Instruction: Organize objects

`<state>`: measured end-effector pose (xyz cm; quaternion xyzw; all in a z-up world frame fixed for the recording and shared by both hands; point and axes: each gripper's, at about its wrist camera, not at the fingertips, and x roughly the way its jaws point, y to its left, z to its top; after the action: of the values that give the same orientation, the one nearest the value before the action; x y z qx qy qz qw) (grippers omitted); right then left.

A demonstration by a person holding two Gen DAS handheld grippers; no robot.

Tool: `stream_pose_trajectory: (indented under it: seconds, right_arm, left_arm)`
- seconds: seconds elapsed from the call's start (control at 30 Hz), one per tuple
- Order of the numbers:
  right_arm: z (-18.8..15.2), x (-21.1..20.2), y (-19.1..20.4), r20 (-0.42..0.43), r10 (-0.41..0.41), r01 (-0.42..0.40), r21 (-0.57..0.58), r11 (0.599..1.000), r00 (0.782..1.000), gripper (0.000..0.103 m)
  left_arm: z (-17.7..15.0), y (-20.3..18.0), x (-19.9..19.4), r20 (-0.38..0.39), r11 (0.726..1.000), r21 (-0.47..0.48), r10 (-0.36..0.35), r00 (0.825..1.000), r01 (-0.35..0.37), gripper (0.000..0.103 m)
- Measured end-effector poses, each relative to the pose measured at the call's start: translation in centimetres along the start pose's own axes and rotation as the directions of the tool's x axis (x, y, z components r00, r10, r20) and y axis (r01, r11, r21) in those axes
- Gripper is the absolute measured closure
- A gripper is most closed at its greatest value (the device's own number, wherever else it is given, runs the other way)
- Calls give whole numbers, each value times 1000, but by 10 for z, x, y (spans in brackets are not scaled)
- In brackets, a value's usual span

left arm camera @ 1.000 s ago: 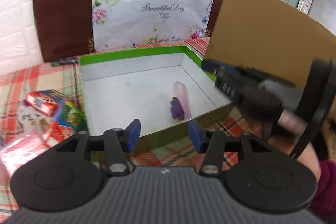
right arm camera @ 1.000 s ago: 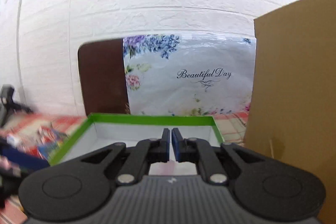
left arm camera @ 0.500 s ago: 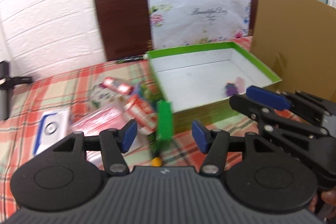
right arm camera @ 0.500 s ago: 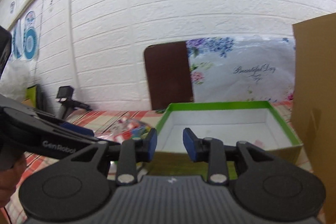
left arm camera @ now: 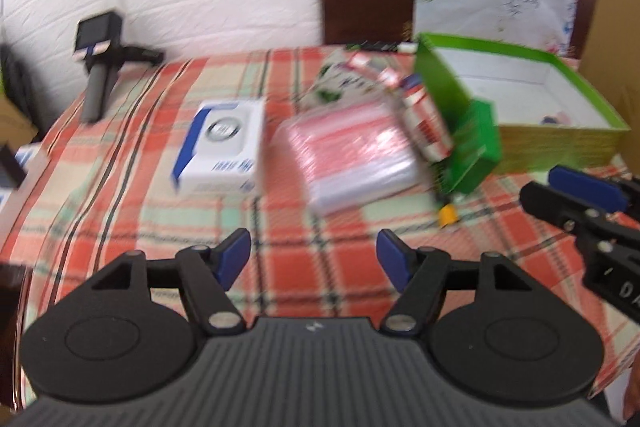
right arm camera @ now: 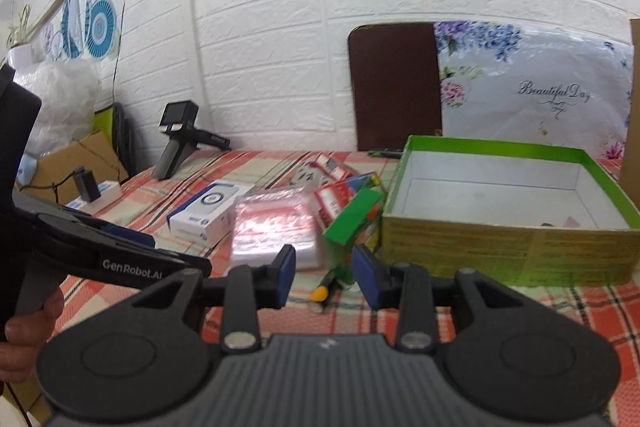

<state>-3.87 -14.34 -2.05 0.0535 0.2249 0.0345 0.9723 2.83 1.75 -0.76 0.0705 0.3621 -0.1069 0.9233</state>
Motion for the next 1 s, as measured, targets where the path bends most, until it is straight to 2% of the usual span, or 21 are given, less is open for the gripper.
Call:
stream_pose_trajectory:
  seconds: [0.23,0.47,0.57,1.0]
  right_arm:
    - [-6,22,18,-79,25,-28,-35,999,997,67]
    - [-7,52,30,-152,32,-41,-58,997,988,61]
    - [-4,63,36,-164,29,-43,-80,996,986,59]
    - [24,113,63,-165,11,-42,-186,982,986,55]
  left_arm:
    - [-19,34,21,-87,995,-94,9,996,-17,32]
    - [-21,61,38,-117,985,-173,-2,993,-18,31]
    - [-20,70,42,-109,981,-194,-4,994,-18,25]
    - [-9,105,54,-76,965,-261,4,997,-24,25]
